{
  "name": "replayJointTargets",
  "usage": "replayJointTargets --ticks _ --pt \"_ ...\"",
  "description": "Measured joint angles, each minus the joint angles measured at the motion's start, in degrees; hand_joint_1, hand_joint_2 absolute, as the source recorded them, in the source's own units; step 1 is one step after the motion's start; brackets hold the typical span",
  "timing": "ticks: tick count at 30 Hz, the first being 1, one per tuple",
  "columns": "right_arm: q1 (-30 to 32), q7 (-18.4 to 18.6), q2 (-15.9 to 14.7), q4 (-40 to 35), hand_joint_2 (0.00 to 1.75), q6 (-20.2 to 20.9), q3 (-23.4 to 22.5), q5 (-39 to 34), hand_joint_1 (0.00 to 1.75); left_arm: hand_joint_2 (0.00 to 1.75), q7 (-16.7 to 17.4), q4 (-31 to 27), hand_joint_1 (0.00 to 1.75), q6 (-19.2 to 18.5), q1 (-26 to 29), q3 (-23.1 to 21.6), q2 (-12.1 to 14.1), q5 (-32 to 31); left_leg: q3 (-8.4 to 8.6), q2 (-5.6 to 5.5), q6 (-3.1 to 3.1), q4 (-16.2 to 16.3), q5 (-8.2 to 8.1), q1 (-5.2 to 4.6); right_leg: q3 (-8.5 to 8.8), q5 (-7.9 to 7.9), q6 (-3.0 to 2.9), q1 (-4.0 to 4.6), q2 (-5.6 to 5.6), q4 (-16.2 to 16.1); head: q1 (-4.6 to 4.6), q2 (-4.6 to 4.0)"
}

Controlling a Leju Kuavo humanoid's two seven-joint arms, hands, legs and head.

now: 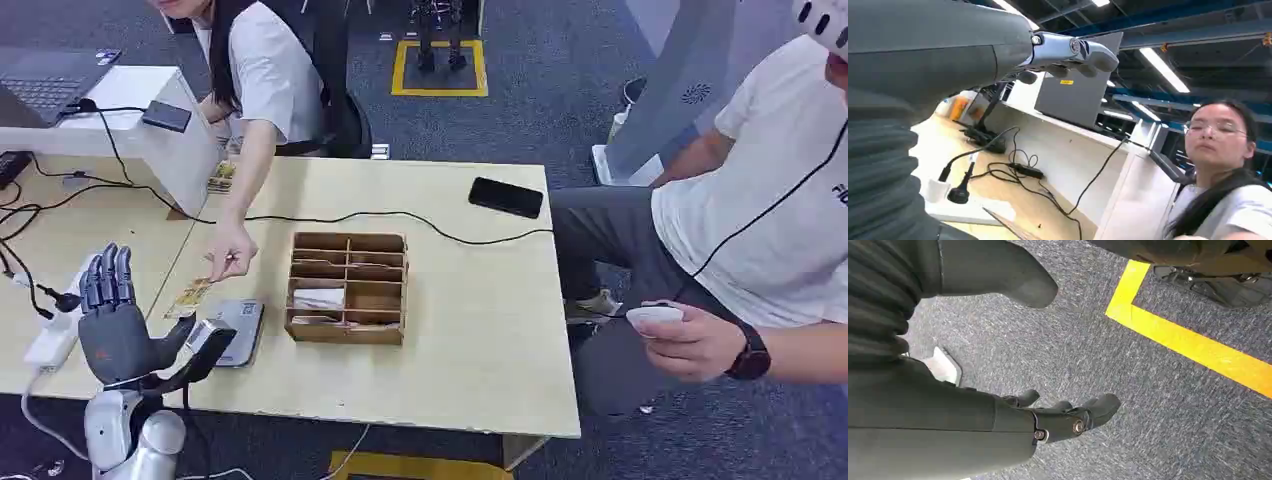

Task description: Pass the card to the sensor for recognition and then transmit it.

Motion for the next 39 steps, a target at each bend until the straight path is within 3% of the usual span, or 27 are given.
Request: replayJointTargets --ticks 3,5,22,29,34,39 --pt "-0.03 0.0 0.0 0.0 1.75 0.05 0.0 0.0 0.0 1.75 0.29 0.0 0.0 0.0 0.02 -0.29 0.2 0.07 0.0 0.0 0.0 0.0 0.0 0.0 0.0 0.0 0.0 0.0 0.0 0.0 0.0 0.0" --pt "-0.03 0.0 0.0 0.0 1.75 0.05 0.0 0.0 0.0 1.75 0.35 0.02 1.75 0.0 0.0 -0.59 0.39 0.09 0.0 0.0 0.0 0.0 0.0 0.0 0.0 0.0 0.0 0.0 0.0 0.0 0.0 0.0" --pt "-0.04 -0.2 0.0 0.0 1.75 0.02 0.02 0.09 0.0 1.75 2.6 0.76 1.75 0.0 0.09 -3.87 3.04 2.29 -0.01 0.0 0.0 0.0 0.0 0.0 0.0 0.0 0.0 0.0 0.0 0.0 0.0 0.0" --pt "-0.02 -0.2 0.02 0.0 1.75 -0.04 0.09 0.07 0.0 1.75 1.31 0.74 1.75 -0.57 0.81 -6.08 4.44 12.53 0.0 0.0 0.0 0.0 0.0 0.01 0.0 0.0 0.0 0.01 0.0 0.0 0.0 0.0" --pt "-0.02 0.19 0.04 0.0 1.75 -0.04 0.09 -0.02 0.0 1.75 0.48 0.24 1.75 -6.65 1.12 -7.02 4.66 22.19 0.01 0.0 0.0 0.0 0.0 0.01 0.0 0.0 0.0 0.01 0.0 0.0 0.02 0.0" --pt "0.01 0.5 0.22 0.0 1.75 -0.26 0.09 -0.87 0.0 1.75 5.75 -0.74 1.75 -15.83 1.02 -8.11 4.11 28.4 0.02 0.01 0.0 0.01 0.0 -0.01 0.0 0.01 0.01 -0.01 0.01 0.0 0.0 0.0"
